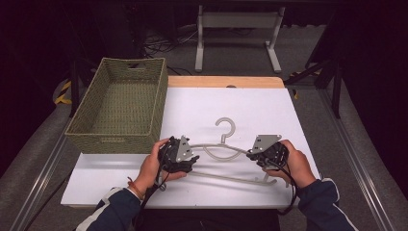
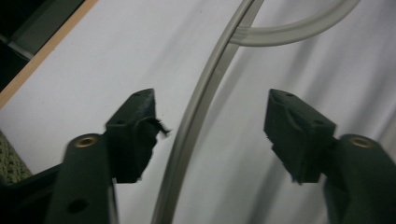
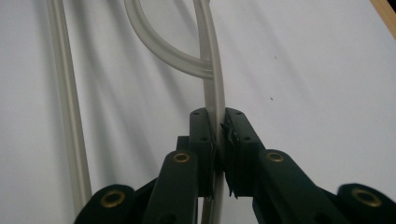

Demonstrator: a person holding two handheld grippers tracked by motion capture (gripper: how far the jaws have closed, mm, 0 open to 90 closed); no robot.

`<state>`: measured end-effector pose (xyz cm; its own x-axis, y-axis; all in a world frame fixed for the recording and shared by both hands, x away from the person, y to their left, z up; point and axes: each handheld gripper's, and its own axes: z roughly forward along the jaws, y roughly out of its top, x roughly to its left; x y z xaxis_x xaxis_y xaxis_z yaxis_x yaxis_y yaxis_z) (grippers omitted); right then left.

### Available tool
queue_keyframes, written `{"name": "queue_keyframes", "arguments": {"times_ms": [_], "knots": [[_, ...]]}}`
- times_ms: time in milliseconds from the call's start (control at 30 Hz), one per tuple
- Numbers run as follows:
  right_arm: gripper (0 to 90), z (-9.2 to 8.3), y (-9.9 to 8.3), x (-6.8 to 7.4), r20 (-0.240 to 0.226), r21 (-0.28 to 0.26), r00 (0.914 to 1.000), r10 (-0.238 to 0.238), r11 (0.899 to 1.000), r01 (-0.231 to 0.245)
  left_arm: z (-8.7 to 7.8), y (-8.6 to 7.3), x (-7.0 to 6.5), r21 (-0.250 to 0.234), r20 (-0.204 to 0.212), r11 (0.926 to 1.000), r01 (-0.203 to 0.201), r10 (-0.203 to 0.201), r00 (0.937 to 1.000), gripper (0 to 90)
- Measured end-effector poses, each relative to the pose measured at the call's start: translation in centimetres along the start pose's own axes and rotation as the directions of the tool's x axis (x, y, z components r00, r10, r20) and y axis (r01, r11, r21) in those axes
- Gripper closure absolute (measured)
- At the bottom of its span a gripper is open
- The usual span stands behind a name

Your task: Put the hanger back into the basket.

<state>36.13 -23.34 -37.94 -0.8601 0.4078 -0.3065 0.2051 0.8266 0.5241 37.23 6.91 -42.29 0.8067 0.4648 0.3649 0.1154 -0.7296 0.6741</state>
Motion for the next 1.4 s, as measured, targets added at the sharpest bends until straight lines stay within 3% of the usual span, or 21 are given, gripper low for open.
{"name": "queue_keyframes", "arguments": {"times_ms": [67,133,167,233,267,400,500,700,767,833,867,933,967,1033,1067,1133,1167,1267,1367,1400], "knots": [[82.7,0.1,0.4,0.4,-0.006,-0.008,0.9998,-0.018,1.000,0.018,0.0,0.1,-0.1,0.014,0.005,0.9998,-0.013,0.013,0.9999,47.7],[82.7,0.2,0.6,0.6,-0.008,-0.005,0.9996,-0.026,1.000,0.026,0.0,0.2,-0.2,0.026,0.005,0.9995,-0.018,0.018,0.9998,50.2],[82.7,0.3,1.0,0.9,-0.010,-0.004,0.9990,-0.043,0.999,0.043,-0.1,0.3,-0.3,0.033,0.007,0.9988,-0.036,0.036,0.9993,64.4],[82.7,0.4,1.1,1.0,-0.012,-0.004,0.9986,-0.052,0.999,0.051,-0.5,0.4,-0.5,0.026,0.009,0.9977,-0.062,0.062,0.9980,66.9],[82.7,0.5,1.3,1.2,-0.017,-0.004,0.9979,-0.063,0.998,0.063,-0.5,0.5,-0.6,0.045,0.005,0.9963,-0.073,0.073,0.9973,73.7],[82.6,0.6,1.7,1.4,-0.005,-0.001,0.9964,-0.085,0.996,0.085,-0.4,0.4,-0.6,0.070,0.002,0.9951,-0.070,0.070,0.9976,75.0],[82.5,0.5,1.9,1.5,0.016,-0.003,0.9936,-0.112,0.994,0.112,-0.3,0.5,-0.7,0.091,-0.005,0.9916,-0.093,0.093,0.9956,76.0],[81.6,0.3,2.0,1.5,0.044,-0.026,0.9931,-0.109,0.994,0.110,-0.6,0.6,-0.2,0.087,0.023,0.9935,-0.073,0.071,0.9972,77.0],[78.9,0.2,2.0,1.4,0.085,-0.048,0.9924,-0.089,0.994,0.093,-0.6,0.7,-0.1,0.080,0.022,0.9938,-0.078,0.077,0.9968,78.0],[78.7,0.0,2.0,1.3,0.091,-0.062,0.9911,-0.098,0.993,0.104,-0.7,0.8,0.0,0.081,0.029,0.9947,-0.063,0.061,0.9977,78.1],[75.5,-0.1,2.0,1.3,0.096,-0.072,0.9916,-0.087,0.993,0.094,-0.8,0.8,0.1,0.070,0.036,0.9956,-0.063,0.060,0.9976,78.8],[64.9,-0.5,2.0,1.0,0.151,-0.107,0.9873,-0.050,0.992,0.067,-0.9,0.7,0.2,0.057,0.052,0.9973,-0.046,0.044,0.9977,80.4],[57.1,-0.6,1.9,0.9,0.171,-0.125,0.9848,-0.032,0.991,0.054,-0.9,0.7,0.3,0.047,0.060,0.9983,-0.035,0.032,0.9977,81.2],[51.9,-1.2,1.7,0.5,0.205,-0.165,0.9786,0.023,0.986,0.012,-1.1,0.6,0.6,0.036,0.066,0.9993,0.005,-0.007,0.9978,81.6],[43.6,-1.6,1.5,0.4,0.214,-0.200,0.9763,0.034,0.980,0.009,-1.2,0.6,0.8,0.030,0.069,0.9995,0.007,-0.010,0.9975,81.6],[31.0,-2.4,1.0,0.1,0.265,-0.273,0.9583,0.107,0.962,-0.032,-1.3,0.3,1.2,0.024,0.075,0.9986,0.047,-0.048,0.9960,81.7],[25.0,-2.7,0.7,-0.1,0.276,-0.304,0.9517,0.135,0.951,-0.047,-1.3,0.3,1.4,0.023,0.069,0.9988,0.043,-0.044,0.9966,81.7],[18.6,-3.4,-0.5,-0.5,0.295,-0.387,0.9263,0.235,0.916,-0.109,-1.5,0.1,1.7,0.009,0.076,0.9973,0.073,-0.074,0.9943,81.9],[16.5,-3.6,-2.3,-0.6,0.289,-0.454,0.8971,0.334,0.873,-0.179,-2.0,0.2,1.9,-0.019,0.057,0.9969,0.077,-0.076,0.9955,81.9],[16.5,-3.6,-2.7,-0.6,0.289,-0.458,0.8925,0.346,0.869,-0.188,-2.2,0.2,2.1,-0.028,0.052,0.9959,0.086,-0.085,0.9950,82.0]]}}
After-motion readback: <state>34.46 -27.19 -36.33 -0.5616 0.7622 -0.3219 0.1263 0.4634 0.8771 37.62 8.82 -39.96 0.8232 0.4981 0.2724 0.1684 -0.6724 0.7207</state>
